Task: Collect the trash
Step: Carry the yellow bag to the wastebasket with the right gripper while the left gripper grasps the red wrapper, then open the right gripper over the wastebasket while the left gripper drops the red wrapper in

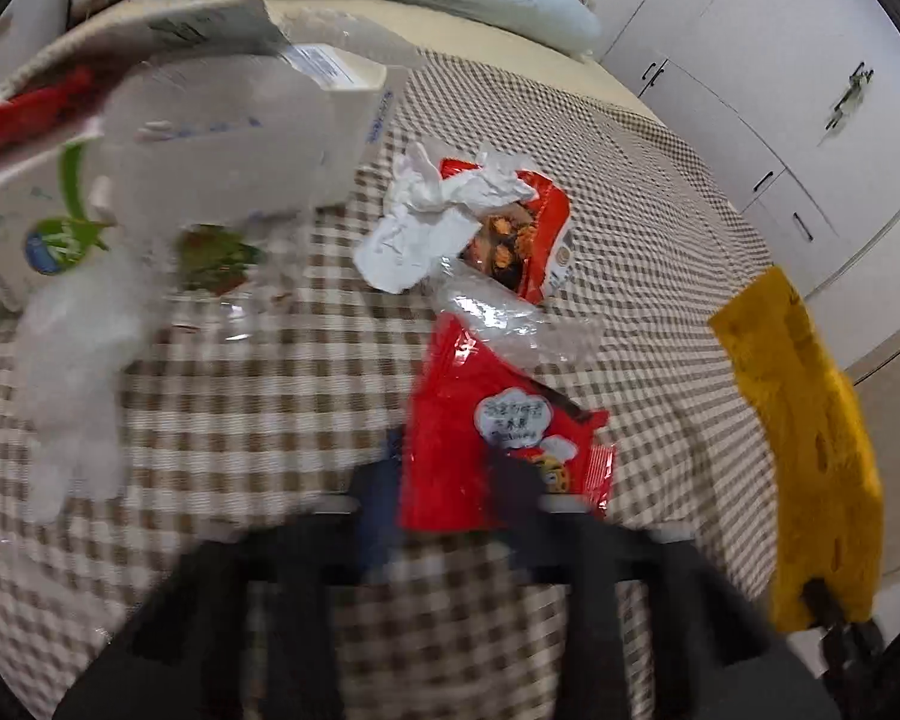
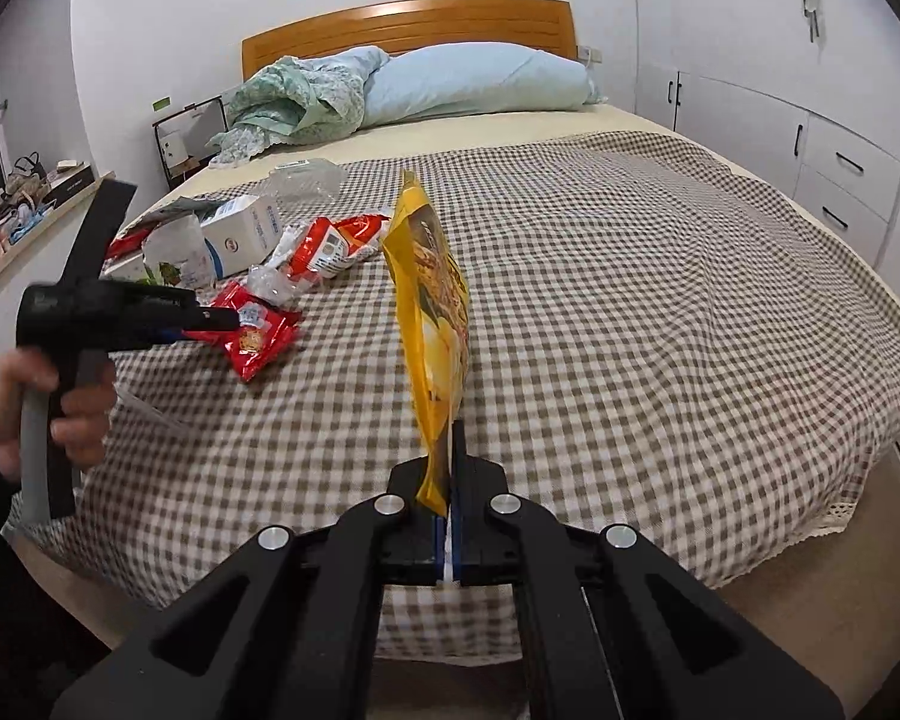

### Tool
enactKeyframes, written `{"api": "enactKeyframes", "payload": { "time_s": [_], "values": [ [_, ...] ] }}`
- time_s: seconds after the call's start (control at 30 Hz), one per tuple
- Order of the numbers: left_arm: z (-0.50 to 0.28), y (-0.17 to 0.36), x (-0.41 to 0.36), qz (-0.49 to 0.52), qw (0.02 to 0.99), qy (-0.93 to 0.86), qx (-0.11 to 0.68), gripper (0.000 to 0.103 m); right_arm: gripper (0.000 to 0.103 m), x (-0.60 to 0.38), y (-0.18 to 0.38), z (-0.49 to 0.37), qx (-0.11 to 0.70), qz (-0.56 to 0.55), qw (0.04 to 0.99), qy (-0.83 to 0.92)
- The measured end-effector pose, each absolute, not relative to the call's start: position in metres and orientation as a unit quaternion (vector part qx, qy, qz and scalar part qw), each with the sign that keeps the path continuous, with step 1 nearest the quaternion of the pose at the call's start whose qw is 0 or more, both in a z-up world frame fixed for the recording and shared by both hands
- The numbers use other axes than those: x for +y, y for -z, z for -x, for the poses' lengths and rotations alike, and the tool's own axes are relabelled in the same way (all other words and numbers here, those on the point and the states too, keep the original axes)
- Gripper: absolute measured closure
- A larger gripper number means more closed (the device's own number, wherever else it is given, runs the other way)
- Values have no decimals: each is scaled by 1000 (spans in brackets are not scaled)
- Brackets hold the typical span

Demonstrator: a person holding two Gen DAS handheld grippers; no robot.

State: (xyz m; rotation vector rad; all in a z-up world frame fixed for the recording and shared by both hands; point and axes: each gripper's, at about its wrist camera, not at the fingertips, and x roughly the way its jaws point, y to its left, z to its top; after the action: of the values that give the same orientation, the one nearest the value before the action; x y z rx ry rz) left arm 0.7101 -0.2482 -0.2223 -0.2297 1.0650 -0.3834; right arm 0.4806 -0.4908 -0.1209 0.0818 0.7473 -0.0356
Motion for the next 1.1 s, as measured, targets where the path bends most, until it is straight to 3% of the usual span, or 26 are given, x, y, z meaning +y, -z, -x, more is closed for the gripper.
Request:
{"api": "enactKeyframes", "payload": {
  "time_s": [0.1, 0.43, 0.6, 0.77, 0.87, 1.1],
  "values": [
    [-697, 207, -250, 114, 833, 205, 500, 103, 102, -496, 124, -475, 363, -45, 930, 19],
    [-606, 112, -254, 69, 871, 257, 413, 103, 102, -524, 102, -412, 331, -76, 939, 50],
    [-533, 105, -287, 26, 861, 300, 410, 103, 102, -555, 116, -337, 335, -113, 930, 98],
    [-461, 141, -354, -21, 826, 343, 447, 103, 102, -585, 181, -253, 382, -161, 895, 164],
    [-431, 177, -394, -48, 799, 356, 483, 103, 102, -597, 253, -216, 430, -205, 859, 189],
    [-408, 253, -461, -135, 757, 344, 539, 103, 102, -624, 390, -231, 511, -257, 792, 212]
  ]
}}
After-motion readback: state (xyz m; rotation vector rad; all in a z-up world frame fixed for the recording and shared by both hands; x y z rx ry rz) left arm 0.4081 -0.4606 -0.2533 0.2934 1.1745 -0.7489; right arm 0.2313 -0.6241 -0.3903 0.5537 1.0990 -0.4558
